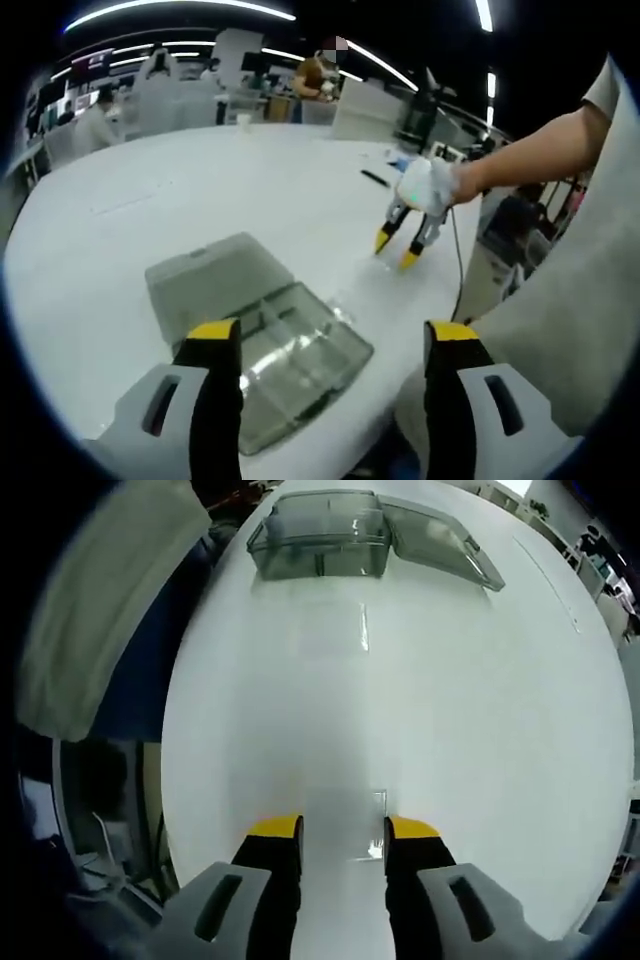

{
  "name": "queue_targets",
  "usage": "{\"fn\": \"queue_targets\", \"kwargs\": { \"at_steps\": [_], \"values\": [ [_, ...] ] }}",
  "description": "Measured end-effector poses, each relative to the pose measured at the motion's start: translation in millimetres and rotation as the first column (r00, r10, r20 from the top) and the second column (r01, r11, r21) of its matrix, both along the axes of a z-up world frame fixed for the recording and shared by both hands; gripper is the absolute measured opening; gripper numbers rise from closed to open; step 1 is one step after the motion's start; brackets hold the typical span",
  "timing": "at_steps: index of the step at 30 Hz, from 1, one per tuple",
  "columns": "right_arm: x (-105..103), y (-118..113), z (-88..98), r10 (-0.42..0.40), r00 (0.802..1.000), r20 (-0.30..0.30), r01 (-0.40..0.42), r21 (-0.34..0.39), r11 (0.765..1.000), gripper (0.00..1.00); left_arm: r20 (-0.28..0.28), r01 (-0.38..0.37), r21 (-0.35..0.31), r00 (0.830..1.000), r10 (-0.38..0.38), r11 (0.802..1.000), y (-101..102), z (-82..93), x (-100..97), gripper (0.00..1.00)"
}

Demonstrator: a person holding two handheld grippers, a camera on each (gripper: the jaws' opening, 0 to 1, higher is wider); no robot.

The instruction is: Insert the divider into the dual guide fixture by aligning both edges with the guide slots and pushing it downward to the bottom, including one-sided entry, uneven engagement, binding, and posture correction.

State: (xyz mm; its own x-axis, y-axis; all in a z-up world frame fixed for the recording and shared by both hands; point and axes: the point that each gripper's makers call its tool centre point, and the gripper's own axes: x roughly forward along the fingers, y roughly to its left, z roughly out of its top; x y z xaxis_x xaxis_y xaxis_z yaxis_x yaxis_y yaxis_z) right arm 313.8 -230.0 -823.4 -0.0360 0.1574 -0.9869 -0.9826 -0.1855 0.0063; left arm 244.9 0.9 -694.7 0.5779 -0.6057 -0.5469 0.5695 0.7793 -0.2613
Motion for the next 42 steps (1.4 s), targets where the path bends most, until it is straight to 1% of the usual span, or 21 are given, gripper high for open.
{"fn": "queue_targets", "kwargs": {
  "at_steps": [12,19,26,32,42],
  "values": [
    [0,0,0.3,-0.04,0.999,0.004,0.04,-0.022,0.999,0.27,0.006,-0.015,-0.003,1.0,0.015,1.0,7,0.1,0.3,0.72],
    [-4,6,0.7,-0.048,0.999,0.005,0.048,-0.021,0.999,0.27,0.006,-0.018,-0.006,1.0,0.018,1.0,8,0.7,-0.5,0.72],
    [-9,20,11.1,-0.05,0.999,0.018,0.05,0.0,0.999,0.27,0.0,-0.012,-0.009,1.0,0.012,1.0,9,-1.0,-3.6,0.72],
    [-11,32,21.4,-0.05,0.998,0.034,0.05,0.019,0.999,0.27,0.008,-0.005,-0.014,1.0,0.005,1.0,7,1.7,-2.7,0.72],
    [-17,50,40.2,-0.047,0.997,0.066,0.043,0.053,0.998,0.27,0.003,0.027,-0.021,1.0,-0.027,0.999,2,0.3,-5.8,0.72]
  ]
}}
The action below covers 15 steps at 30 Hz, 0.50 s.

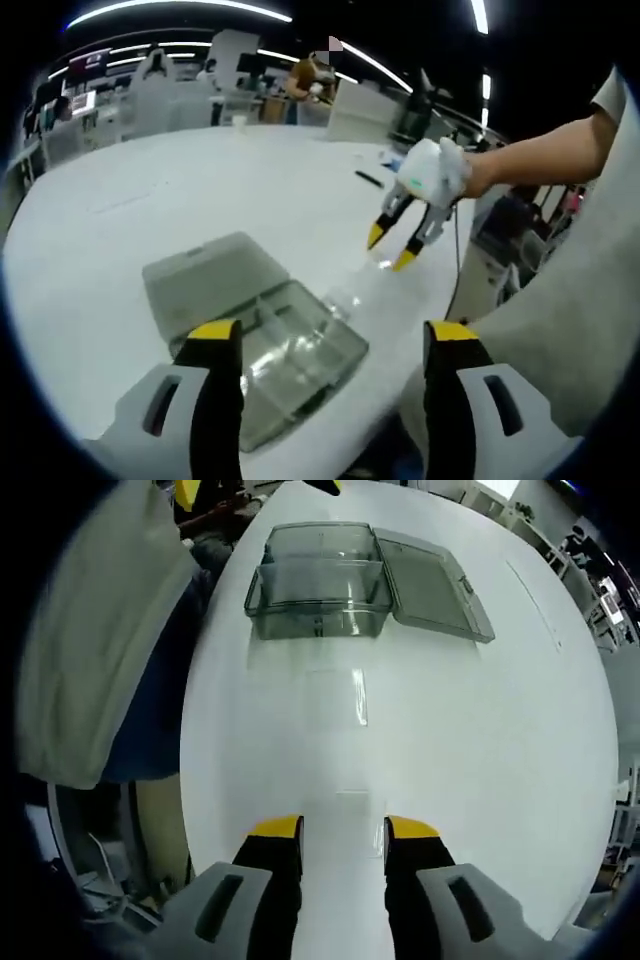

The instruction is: Insert the divider into the dual guide fixture by aligning both edges with the guide slots and pushing it downward to the bottom, including one-sided entry, uneven engagement, binding, and posture correction.

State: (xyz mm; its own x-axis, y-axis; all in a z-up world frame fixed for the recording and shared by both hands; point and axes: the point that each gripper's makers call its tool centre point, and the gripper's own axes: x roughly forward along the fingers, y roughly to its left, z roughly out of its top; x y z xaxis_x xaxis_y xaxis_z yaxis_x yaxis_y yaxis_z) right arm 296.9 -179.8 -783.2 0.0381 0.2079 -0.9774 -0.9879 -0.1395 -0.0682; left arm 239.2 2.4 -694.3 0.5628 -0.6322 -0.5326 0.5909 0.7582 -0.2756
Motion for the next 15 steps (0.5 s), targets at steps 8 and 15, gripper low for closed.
{"fn": "queue_targets", "kwargs": {
  "at_steps": [8,15],
  "values": [
    [-2,18,12.9,0.002,1.0,0.031,-0.003,0.03,1.0,0.27,0.004,0.021,-0.007,1.0,-0.021,1.0,-2,0.9,2.7,0.72],
    [-5,28,21.8,0.006,0.999,0.05,-0.008,0.039,0.999,0.27,0.002,0.029,-0.011,1.0,-0.029,1.0,-2,0.9,4.1,0.71]
  ]
}}
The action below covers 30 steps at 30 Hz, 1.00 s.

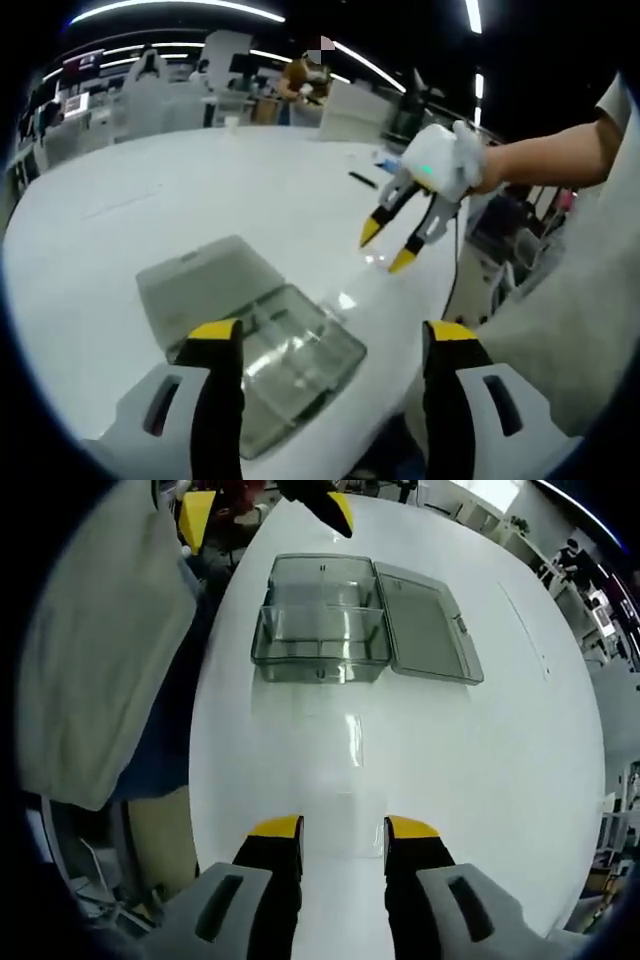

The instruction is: Insert the divider into the dual guide fixture by aligning both edges with the guide slots and pushing it downward to the bottom, including one-sided entry, uneven engagement, binding, and posture correction.

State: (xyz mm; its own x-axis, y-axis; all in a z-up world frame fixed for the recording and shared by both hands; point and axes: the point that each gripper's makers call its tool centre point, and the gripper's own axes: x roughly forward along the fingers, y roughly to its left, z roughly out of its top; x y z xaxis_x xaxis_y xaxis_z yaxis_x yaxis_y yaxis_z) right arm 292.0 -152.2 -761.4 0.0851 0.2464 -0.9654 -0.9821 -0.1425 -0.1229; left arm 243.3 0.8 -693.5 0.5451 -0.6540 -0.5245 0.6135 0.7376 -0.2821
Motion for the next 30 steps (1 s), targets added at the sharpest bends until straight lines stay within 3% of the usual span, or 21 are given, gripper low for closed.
{"fn": "queue_targets", "kwargs": {
  "at_steps": [11,30],
  "values": [
    [-7,24,23.9,0.029,0.999,0.046,-0.031,0.039,0.999,0.27,0.013,0.017,-0.009,1.0,-0.017,1.0,-4,5.3,4.9,0.7],
    [-24,58,49.5,0.091,0.991,0.094,-0.1,0.107,0.989,0.27,0.004,0.043,-0.036,0.999,-0.043,0.998,-14,12.9,6.9,0.63]
  ]
}}
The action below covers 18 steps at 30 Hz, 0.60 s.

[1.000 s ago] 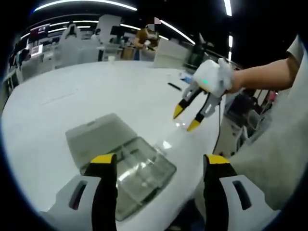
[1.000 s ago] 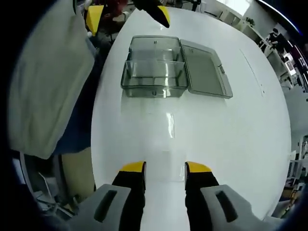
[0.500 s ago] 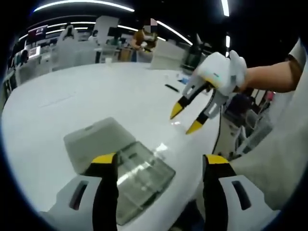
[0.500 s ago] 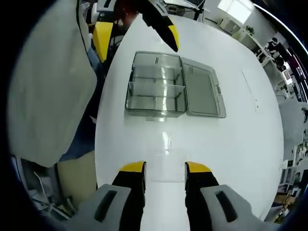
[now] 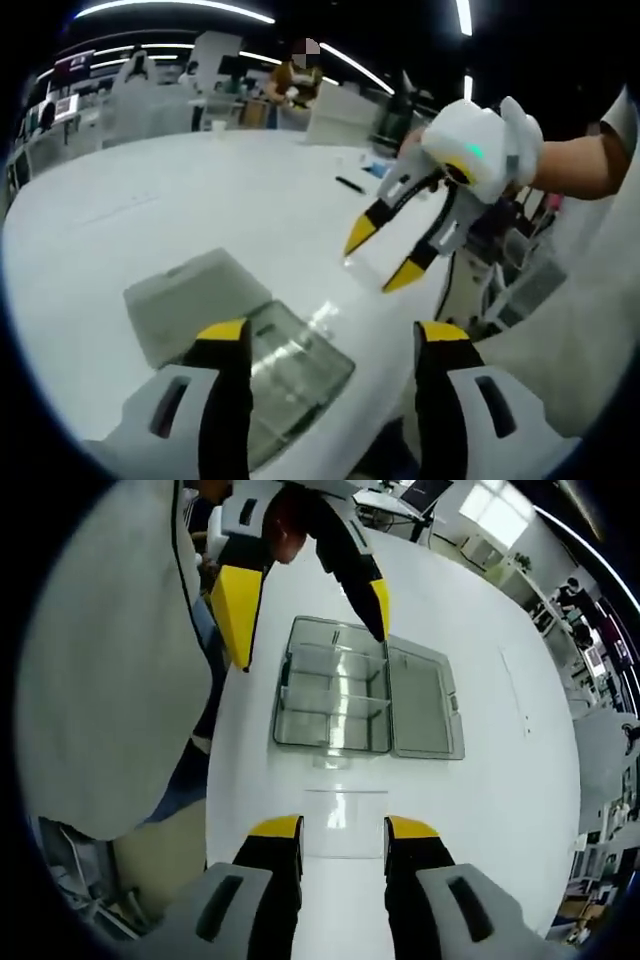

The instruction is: Insert the divider into the dual guide fixture by aligning both edges with the guide slots and pushing it downward to the bottom, including one-sided entry, uneven engagement, binding, and posture correction.

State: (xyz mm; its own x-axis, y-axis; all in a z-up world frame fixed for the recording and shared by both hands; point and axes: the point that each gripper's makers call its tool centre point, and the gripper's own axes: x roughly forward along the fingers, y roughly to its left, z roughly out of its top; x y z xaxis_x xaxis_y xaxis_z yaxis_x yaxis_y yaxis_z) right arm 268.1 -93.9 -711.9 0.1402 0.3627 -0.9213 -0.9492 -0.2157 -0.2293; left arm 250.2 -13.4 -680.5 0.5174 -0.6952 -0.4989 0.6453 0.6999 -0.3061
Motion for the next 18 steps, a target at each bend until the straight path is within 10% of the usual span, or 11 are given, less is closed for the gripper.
{"fn": "queue_targets", "kwargs": {
  "at_steps": [18],
  "values": [
    [-13,35,16.2,0.063,0.998,0.025,-0.065,0.071,0.995,0.27,-0.05,-0.022,-0.058,0.999,0.019,0.998,-3,7.8,1.8,0.53]
  ]
}}
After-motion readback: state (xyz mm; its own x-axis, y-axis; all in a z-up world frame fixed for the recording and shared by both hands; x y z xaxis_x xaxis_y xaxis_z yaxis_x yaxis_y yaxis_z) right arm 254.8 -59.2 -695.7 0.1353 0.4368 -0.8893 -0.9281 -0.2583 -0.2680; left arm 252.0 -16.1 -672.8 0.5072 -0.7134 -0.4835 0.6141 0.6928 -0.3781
